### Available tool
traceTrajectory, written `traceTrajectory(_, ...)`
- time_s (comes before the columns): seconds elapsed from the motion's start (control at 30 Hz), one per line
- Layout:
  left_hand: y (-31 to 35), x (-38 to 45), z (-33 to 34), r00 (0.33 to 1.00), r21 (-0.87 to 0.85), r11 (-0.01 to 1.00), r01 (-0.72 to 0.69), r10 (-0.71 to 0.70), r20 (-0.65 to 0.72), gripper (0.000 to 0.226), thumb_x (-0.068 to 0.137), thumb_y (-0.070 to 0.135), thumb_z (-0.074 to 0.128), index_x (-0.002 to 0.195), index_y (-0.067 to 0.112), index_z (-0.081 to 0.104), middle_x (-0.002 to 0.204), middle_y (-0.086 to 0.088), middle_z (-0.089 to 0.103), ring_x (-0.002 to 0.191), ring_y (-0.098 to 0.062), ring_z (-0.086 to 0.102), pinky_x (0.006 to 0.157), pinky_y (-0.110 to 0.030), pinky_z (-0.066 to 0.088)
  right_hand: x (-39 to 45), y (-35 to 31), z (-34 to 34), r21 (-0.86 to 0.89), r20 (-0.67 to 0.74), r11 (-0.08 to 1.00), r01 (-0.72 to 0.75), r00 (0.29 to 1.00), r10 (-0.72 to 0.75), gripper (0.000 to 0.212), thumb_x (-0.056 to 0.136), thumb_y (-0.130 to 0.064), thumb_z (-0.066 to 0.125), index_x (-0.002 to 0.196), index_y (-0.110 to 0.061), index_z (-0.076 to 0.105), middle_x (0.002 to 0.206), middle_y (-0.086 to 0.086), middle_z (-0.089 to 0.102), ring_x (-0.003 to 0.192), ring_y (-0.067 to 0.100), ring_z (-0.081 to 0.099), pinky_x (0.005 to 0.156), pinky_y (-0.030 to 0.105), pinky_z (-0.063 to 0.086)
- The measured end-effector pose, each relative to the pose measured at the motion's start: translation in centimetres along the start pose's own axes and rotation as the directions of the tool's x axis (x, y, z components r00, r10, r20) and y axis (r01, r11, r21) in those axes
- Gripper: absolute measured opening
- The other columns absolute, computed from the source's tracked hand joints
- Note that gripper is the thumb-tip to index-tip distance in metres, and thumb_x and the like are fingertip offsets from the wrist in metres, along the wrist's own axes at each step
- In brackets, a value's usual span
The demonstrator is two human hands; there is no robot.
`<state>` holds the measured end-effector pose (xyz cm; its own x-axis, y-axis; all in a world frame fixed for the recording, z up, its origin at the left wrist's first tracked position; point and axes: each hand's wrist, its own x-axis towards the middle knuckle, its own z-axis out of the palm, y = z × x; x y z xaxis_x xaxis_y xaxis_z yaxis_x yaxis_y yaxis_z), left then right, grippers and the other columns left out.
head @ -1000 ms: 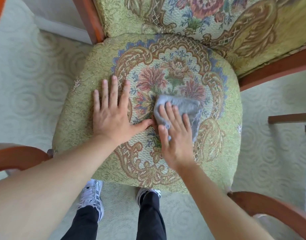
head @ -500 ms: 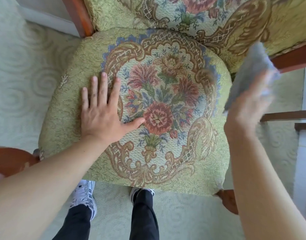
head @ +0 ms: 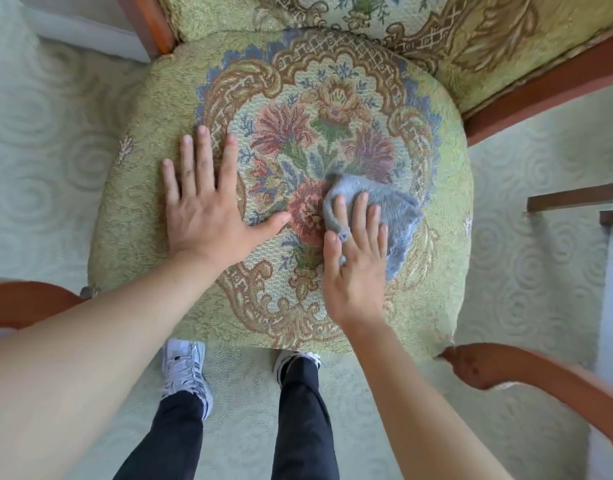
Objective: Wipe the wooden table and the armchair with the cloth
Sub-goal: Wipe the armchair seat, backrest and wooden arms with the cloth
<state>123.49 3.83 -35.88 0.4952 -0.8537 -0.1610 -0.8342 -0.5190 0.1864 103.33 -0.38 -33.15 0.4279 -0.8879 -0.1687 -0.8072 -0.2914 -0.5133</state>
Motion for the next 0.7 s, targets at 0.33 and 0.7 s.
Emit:
traceTrajectory(0.33,0.0,-0.2,0.1,1.0,-0.048,0.999,0.003,-0.004,-0.022,0.126,0.068,0.102,0.021,0.16,0.023,-0.011,0.168,-0.014,-0.008,0.155,-0.031,-0.006,0.124,-0.056,0.004,-3.4,-6.2,-3.0,0.847,0.17,0.399,-0.351,0.89,0.422,0.049,0.099,-0.055,0.033,0.126,-0.031,0.066,0.138,-0.003,0.062,0.129,0.007,0.055,0.108,0.029,0.043)
traceTrajectory(0.7,-0.2,-0.3,-0.2,1.0,-0.024,1.0,-0.01,0.01,-0.005,0.125,0.067,0.103,0.016,0.16,0.023,-0.013,0.168,-0.013,-0.012,0.155,-0.03,-0.01,0.124,-0.056,0.001,12.8,-6.8,-3.4,0.243,-0.15,0.969,-0.047,0.985,0.086,0.053,0.107,-0.044,0.026,0.14,-0.012,0.052,0.103,-0.004,0.069,0.102,-0.002,0.061,0.098,0.033,0.048)
